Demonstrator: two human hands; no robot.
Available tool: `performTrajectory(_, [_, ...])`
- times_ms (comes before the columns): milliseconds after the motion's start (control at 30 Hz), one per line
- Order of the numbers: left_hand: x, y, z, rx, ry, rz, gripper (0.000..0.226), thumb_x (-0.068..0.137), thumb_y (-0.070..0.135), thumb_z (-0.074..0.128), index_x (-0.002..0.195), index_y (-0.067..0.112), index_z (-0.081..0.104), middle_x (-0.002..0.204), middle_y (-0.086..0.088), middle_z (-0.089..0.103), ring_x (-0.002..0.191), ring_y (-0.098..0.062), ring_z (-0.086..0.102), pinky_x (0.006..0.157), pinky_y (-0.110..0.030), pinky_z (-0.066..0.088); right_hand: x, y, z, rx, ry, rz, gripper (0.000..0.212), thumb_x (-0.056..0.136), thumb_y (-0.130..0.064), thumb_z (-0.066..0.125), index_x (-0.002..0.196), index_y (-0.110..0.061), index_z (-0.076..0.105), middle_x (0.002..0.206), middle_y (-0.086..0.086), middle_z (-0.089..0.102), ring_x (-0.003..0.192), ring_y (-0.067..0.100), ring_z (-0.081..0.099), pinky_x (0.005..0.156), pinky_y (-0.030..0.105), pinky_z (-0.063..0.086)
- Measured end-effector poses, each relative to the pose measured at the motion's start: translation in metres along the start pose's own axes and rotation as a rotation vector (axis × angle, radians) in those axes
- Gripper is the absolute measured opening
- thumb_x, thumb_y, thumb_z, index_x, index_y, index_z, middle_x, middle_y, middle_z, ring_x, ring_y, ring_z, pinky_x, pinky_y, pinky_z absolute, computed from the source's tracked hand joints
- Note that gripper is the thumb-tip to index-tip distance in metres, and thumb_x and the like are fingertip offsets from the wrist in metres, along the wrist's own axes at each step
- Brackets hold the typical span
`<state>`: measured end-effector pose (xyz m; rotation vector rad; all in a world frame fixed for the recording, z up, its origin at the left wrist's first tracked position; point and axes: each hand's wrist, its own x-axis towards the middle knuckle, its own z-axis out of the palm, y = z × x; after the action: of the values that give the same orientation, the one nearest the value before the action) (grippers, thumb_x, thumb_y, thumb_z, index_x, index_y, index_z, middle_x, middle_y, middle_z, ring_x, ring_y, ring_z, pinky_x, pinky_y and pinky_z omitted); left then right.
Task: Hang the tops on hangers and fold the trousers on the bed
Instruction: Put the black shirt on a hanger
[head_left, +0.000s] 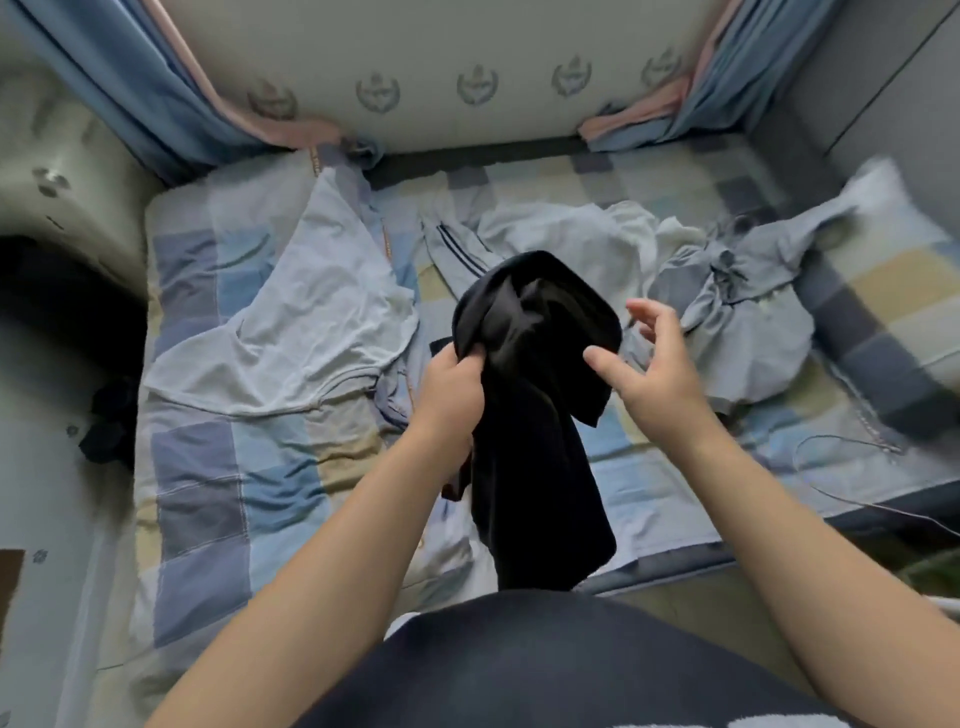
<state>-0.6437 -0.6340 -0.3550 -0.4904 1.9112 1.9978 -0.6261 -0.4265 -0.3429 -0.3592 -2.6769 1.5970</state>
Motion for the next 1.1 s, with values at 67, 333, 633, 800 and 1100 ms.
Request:
performTrajectory(67, [-0.006,0.015,0.021,-0.153,-0.052,-0.042,0.027,0.108,0.021,0.044,0.101,0.017,0.07,0.088,0.0,0.078,0.08,-0.018,0.075,0.062,-0.028,0.058,-0.032,0.025,-0.004,-0.014,-0.172,0.062,0.076,0.081,-0.045,0.08,0.143,-0.031,0.038,0.141,-0.012,0.04,0.13,0.004,0.037,0.108,0.029,0.032])
performTrajectory(333, [0.005,0.037,0.05,-0.21,0.041,-0.092,0.026,0.105,0.025,0.053,0.12,0.006,0.063,0.112,-0.012,0.073,0.096,-0.027,0.072,0.074,-0.036,0.059,-0.035,0.085,-0.001,-0.185,-0.243,0.12,0.019,0.088,-0.025,0.049,0.086,-0.026,0.067,0.081,-0.002,0.07,0.083,0.024,0.064,0.077,0.042,0.051])
performTrajectory(633, [-0.022,0.007,0.058,0.382,-0.319,0.11,0.056,0.085,0.037,0.08,0.134,0.028,0.054,0.119,0.02,0.061,0.098,0.016,0.061,0.086,-0.011,0.05,0.007,0.018,-0.04,0.278,-0.16,0.113,0.054,0.084,-0.05,0.064,0.083,0.004,0.061,0.073,0.013,0.059,0.071,0.025,0.059,0.069,0.056,0.054])
performTrajectory(800, [-0.023,-0.022,0.092,0.465,-0.287,0.329,0.045,0.082,0.03,0.071,0.127,0.029,0.063,0.114,0.012,0.071,0.108,-0.004,0.066,0.095,-0.035,0.054,0.007,-0.023,-0.045,0.461,-0.286,0.13,0.026,0.102,-0.021,0.058,0.087,0.0,0.063,0.081,0.019,0.064,0.074,0.027,0.069,0.061,0.034,0.059])
performTrajectory(1100, [-0.025,0.016,0.088,-0.295,0.042,0.07,0.02,0.102,0.009,0.051,0.093,0.012,0.069,0.088,-0.01,0.07,0.086,-0.025,0.068,0.08,-0.038,0.055,0.012,0.04,-0.074,0.155,-0.35,0.027,0.055,0.086,-0.011,0.077,0.136,-0.02,0.056,0.136,0.003,0.059,0.124,0.013,0.056,0.108,0.036,0.047])
